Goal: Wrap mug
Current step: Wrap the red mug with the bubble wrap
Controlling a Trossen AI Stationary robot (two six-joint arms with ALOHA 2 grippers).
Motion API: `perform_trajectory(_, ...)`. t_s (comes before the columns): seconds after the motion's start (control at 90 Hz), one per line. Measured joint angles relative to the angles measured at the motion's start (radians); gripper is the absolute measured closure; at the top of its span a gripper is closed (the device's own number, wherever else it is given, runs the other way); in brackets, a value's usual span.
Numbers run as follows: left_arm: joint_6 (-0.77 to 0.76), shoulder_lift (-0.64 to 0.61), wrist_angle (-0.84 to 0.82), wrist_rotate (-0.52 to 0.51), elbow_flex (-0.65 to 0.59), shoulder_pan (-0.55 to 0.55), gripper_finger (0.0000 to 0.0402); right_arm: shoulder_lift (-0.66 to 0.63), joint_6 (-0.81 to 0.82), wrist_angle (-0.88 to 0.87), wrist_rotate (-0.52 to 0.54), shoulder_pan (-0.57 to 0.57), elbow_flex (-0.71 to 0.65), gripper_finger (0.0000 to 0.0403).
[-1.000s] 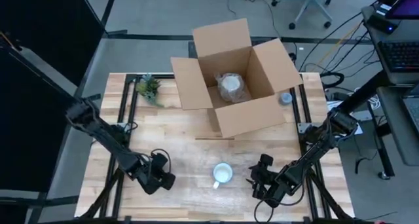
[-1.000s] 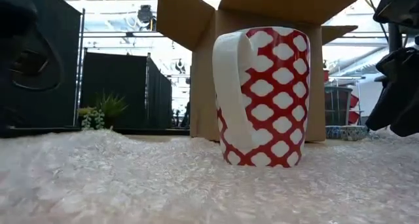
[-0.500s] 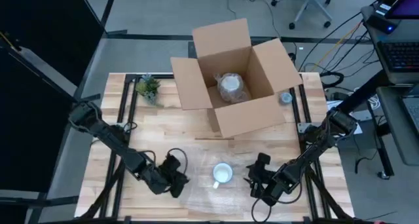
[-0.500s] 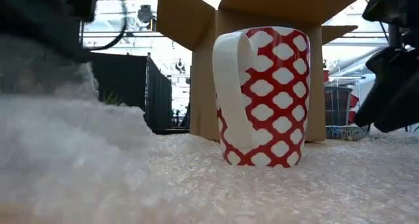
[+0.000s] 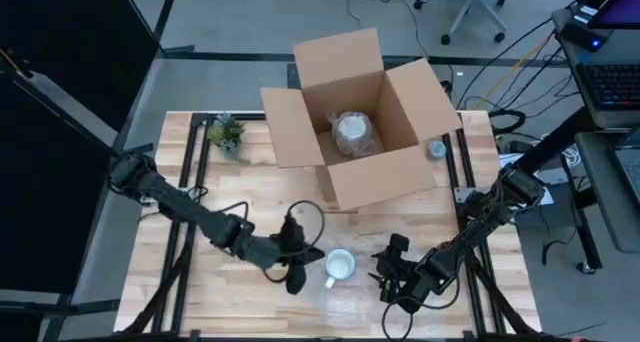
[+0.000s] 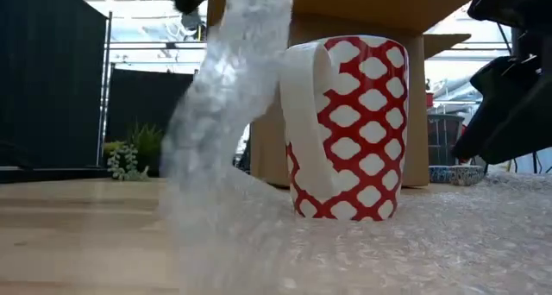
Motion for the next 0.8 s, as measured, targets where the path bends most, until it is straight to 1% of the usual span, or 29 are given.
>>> perform_trajectory(0.089, 0.006, 0.078, 0.104, 0.104, 0.015, 0.028, 0.0401, 0.000, 0.000, 0.001, 0.000, 0.000, 0.000, 0.0179)
perform_trajectory(0.133, 0.008, 0.124, 0.138, 0.139, 0.027, 0.038, 0.0401, 0.000, 0.001, 0.001, 0.000, 0.000, 0.000, 0.0179)
perform_trajectory(0.2, 0.022, 0.196, 0.173, 0.163, 0.060, 0.049, 0.0401, 0.000, 0.001, 0.001, 0.000, 0.000, 0.000, 0.0179)
perform_trajectory(0.411, 0.023, 0.377, 0.167, 0.241, 0.172, 0.072, 0.0401, 0.000, 0.001, -0.001, -0.010, 0.000, 0.000, 0.0179)
perform_trajectory(0.456, 0.023, 0.394, 0.161, 0.267, 0.189, 0.077, 0.0401, -0.007, -0.003, -0.007, -0.021, 0.001, 0.002, 0.0179)
perform_trajectory(0.5, 0.024, 0.396, 0.163, 0.289, 0.195, 0.081, 0.0401, -0.024, -0.009, -0.039, -0.060, 0.002, 0.013, 0.0179)
perform_trajectory(0.6, 0.024, 0.391, 0.169, 0.305, 0.199, 0.087, 0.0401, -0.084, 0.004, -0.164, -0.160, 0.002, 0.075, 0.0179)
perform_trajectory(0.644, 0.024, 0.391, 0.163, 0.306, 0.199, 0.088, 0.0401, -0.113, -0.004, -0.214, -0.187, 0.003, 0.111, 0.0179)
perform_trajectory(0.722, 0.032, 0.391, 0.161, 0.305, 0.197, 0.089, 0.0401, -0.149, -0.084, -0.218, -0.168, 0.010, 0.165, 0.0179)
perform_trajectory(0.8, 0.032, 0.387, 0.168, 0.305, 0.197, 0.089, 0.0401, -0.152, -0.233, -0.158, -0.121, 0.005, 0.198, 0.0179)
